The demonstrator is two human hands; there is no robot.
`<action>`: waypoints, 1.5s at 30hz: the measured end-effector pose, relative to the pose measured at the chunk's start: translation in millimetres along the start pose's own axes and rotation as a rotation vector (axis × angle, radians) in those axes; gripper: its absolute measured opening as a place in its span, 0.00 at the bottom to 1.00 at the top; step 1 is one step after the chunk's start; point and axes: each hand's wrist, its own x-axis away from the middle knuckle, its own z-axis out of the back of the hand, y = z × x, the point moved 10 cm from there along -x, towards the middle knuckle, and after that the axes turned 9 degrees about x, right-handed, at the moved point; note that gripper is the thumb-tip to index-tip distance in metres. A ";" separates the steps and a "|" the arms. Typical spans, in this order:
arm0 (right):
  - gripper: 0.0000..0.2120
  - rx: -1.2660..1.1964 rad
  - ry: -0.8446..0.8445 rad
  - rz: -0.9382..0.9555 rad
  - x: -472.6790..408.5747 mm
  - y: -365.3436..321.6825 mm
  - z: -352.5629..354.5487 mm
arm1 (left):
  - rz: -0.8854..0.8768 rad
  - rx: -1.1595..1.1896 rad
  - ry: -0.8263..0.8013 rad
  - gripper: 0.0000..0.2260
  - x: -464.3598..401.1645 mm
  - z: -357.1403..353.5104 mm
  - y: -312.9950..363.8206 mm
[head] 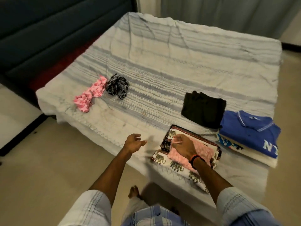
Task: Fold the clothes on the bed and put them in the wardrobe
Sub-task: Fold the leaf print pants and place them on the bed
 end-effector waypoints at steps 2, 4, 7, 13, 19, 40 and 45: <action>0.15 0.013 -0.023 0.033 -11.9 -32.6 -17.8 | -0.002 0.047 0.043 0.22 -5.7 32.7 3.0; 0.14 0.015 -0.043 0.052 -27.1 -65.6 -37.5 | 0.002 0.084 0.075 0.21 -15.7 66.3 7.3; 0.14 0.038 -0.043 0.093 -48.4 -116.3 -67.3 | -0.011 0.120 0.116 0.21 -36.9 118.7 16.1; 0.15 0.066 -0.043 0.156 -91.9 -209.0 -115.4 | -0.032 0.153 0.123 0.19 -80.2 202.4 48.9; 0.16 0.052 -0.033 0.159 -144.1 -272.8 -139.4 | -0.027 0.164 0.119 0.18 -136.2 253.2 79.0; 0.12 0.119 -0.132 0.024 -401.2 -356.9 -214.3 | 0.121 -0.035 0.007 0.07 -402.4 273.7 165.2; 0.11 0.143 -0.152 -0.062 -456.5 -355.4 -244.1 | 0.144 -0.160 -0.022 0.10 -476.5 260.2 165.9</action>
